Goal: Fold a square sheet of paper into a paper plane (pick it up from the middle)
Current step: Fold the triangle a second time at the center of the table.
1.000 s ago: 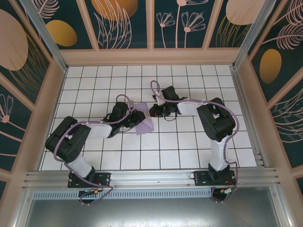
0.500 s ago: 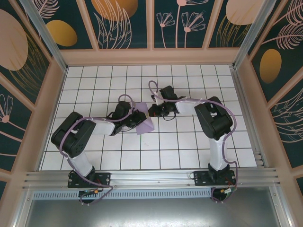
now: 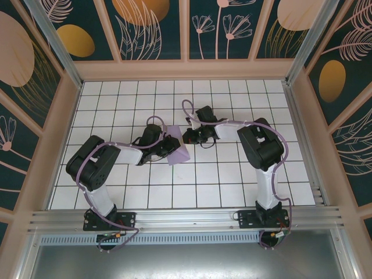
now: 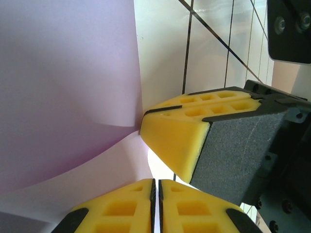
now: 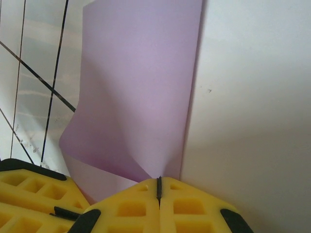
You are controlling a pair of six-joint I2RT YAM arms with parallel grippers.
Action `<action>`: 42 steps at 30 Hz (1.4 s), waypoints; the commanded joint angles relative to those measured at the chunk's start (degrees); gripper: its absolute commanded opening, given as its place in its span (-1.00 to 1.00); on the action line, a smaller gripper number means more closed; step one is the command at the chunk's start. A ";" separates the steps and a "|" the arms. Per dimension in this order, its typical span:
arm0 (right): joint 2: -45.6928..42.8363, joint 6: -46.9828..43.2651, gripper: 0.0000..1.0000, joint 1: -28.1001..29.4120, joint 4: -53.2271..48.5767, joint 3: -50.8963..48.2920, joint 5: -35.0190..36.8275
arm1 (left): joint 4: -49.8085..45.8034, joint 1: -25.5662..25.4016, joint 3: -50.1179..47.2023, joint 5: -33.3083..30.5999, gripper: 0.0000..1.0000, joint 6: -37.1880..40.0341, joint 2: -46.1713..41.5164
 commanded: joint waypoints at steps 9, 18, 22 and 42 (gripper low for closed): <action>0.09 -1.41 -1.00 -0.81 -0.46 0.88 0.80 | -1.66 -0.20 1.14 -0.57 -0.70 1.45 -0.55; 0.44 -1.26 -1.00 -0.63 -0.50 0.93 0.30 | -2.12 -0.23 -0.02 -2.38 -0.66 1.13 -2.66; 1.24 -1.58 -1.00 -0.28 -0.69 1.65 -0.17 | 0.13 -0.22 0.00 -1.25 -0.66 0.29 -1.90; 2.13 -1.98 -1.00 -0.10 -1.60 3.00 -0.36 | -1.90 -0.29 0.79 -1.62 -0.68 -0.12 1.30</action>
